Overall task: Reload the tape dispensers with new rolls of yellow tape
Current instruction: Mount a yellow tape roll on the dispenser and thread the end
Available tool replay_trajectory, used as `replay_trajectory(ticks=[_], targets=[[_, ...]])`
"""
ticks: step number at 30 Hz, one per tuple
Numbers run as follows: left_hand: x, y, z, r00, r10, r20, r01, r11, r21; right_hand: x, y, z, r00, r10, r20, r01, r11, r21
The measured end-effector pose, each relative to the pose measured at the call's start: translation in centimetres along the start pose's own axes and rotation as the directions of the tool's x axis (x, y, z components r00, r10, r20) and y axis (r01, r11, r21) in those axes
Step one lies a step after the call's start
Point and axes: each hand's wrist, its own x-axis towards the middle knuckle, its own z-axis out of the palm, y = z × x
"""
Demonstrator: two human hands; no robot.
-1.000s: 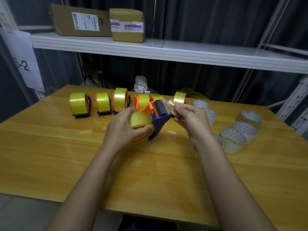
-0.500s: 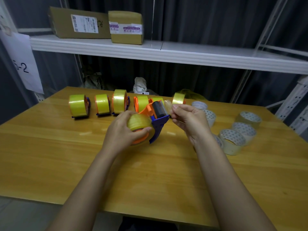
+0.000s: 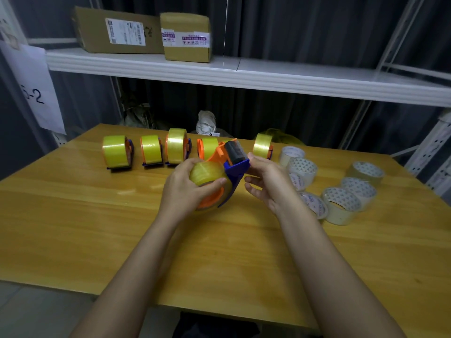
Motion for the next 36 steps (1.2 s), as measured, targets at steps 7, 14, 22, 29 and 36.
replay_trajectory(ticks=[7,14,22,29,36], targets=[[-0.4,0.4,0.1,0.989,-0.142,-0.036,0.137,0.983,-0.122,-0.1,1.1,-0.2,1.000,0.013,-0.022,-0.017,0.973,-0.231],[1.2,1.9,-0.4,0.994,-0.110,-0.016,0.108,0.990,-0.088,-0.1,1.2,0.6,0.875,-0.459,0.153,0.484,0.839,-0.249],[1.5,2.1,-1.1,0.975,-0.212,0.072,0.223,0.943,-0.246,0.5,2.9,2.2,0.887,-0.202,0.416,0.340,0.894,-0.291],[2.2,1.5,-3.0,0.916,-0.285,0.284,0.369,0.875,-0.312,2.1,4.4,3.7,0.926,0.052,0.375,0.173,0.823,-0.541],[1.0,-1.5,-6.7,0.933,-0.301,0.196,0.355,0.858,-0.371,1.7,5.5,7.0,0.894,0.090,0.439,0.095,0.919,-0.382]])
